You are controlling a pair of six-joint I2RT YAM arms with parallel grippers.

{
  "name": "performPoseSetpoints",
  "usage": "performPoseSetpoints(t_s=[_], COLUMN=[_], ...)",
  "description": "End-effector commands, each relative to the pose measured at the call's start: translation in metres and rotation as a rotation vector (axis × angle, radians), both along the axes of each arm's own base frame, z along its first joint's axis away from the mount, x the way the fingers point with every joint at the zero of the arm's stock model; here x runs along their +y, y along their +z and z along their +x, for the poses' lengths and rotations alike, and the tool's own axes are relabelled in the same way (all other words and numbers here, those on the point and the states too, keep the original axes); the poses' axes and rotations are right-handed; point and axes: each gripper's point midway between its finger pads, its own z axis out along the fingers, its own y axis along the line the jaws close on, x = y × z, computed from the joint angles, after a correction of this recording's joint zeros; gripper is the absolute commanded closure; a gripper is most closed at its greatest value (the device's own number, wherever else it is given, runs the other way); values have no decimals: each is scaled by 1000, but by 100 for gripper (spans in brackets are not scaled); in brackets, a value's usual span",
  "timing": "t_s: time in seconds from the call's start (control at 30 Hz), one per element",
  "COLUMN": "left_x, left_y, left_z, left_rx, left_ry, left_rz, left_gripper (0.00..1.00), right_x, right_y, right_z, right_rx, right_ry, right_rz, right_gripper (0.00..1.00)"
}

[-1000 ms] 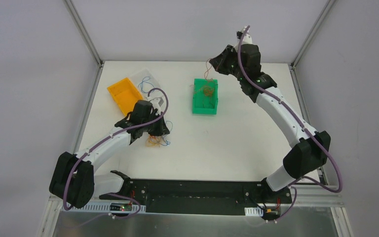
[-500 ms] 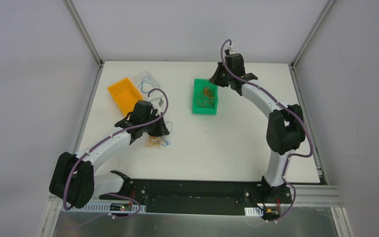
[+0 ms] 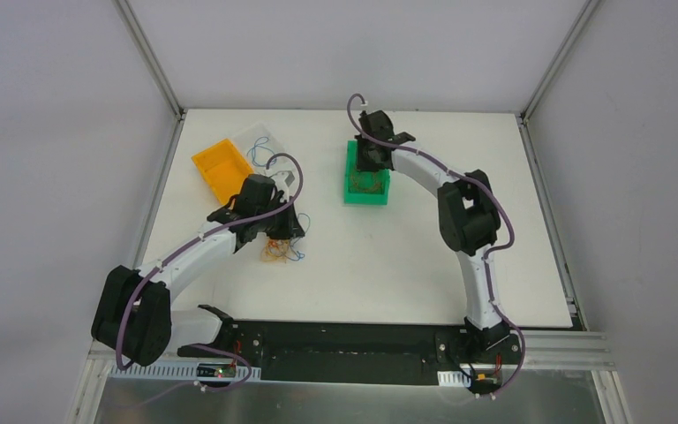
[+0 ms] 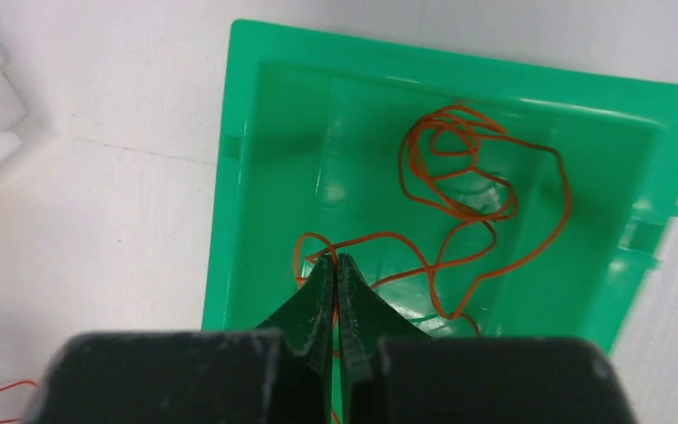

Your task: Untangle the cables

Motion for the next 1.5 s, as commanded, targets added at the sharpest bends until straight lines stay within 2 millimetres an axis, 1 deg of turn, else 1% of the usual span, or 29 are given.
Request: performPoseSetpoints(t_s=[0.0, 0.1, 0.17, 0.3, 0.37, 0.4, 0.53, 0.63, 0.67, 0.73, 0.77, 0.83, 0.87, 0.97, 1.1, 1.13, 1.17, 1.23, 1.33, 1.47], left_x=[-10, -11, -13, -21, -25, -27, -39, -50, -54, -62, -66, -75, -81, -97, -102, -103, -104, -105, -108, -111], left_y=[15, 16, 14, 11, 13, 13, 26, 36, 39, 47, 52, 62, 69, 97, 139, 148, 158, 177, 200, 225], left_z=[8, 8, 8, 8, 8, 8, 11, 12, 13, 12, 12, 11, 8, 0, -5, -6, -8, -12, -20, -33], left_rx=[-22, -19, -5, 29, 27, 28, 1, -13, -17, -27, -33, -47, -53, -65, -121, -137, -152, -174, -180, -173], left_ry=[-29, -33, -39, -59, -69, -74, -103, -132, -139, -165, -177, -205, -229, -302, -327, -330, -335, -353, -382, -419], left_rz=[-31, -33, -38, -57, -59, -60, -72, -87, -91, -97, -102, -112, -130, -213, -286, -300, -315, -347, -397, -464], left_gripper=[100, 100, 100, 100, 100, 100, 100, 100, 100, 100, 100, 100, 100, 100, 100, 100, 100, 100, 100, 100], right_x=[-6, -2, -1, -2, -5, -8, -16, -22, -24, -27, -29, -33, -35, -42, -52, -50, -50, -45, -40, -29], right_y=[-6, 4, 20, 66, 89, 97, 126, 140, 149, 153, 164, 170, 168, 164, 158, 153, 140, 135, 128, 128], right_z=[4, 8, 8, 7, 3, 0, -15, -29, -34, -46, -54, -69, -76, -99, -129, -139, -150, -167, -185, -207], right_rx=[0, -17, -43, -115, -151, -164, -212, -232, -248, -257, -280, -305, -311, -345, -432, -445, -445, -473, -490, -543], right_ry=[0, 3, 4, -4, -7, -10, -13, -8, -9, 0, 2, 6, 7, 21, 15, 39, 58, 107, 167, 268], right_rz=[-153, -151, -132, -90, -75, -70, -34, -7, 10, 34, 61, 106, 127, 188, 302, 348, 381, 462, 530, 612], right_gripper=[100, 99, 87, 72, 67, 63, 44, 30, 27, 24, 23, 22, 21, 21, 21, 21, 21, 21, 22, 22])
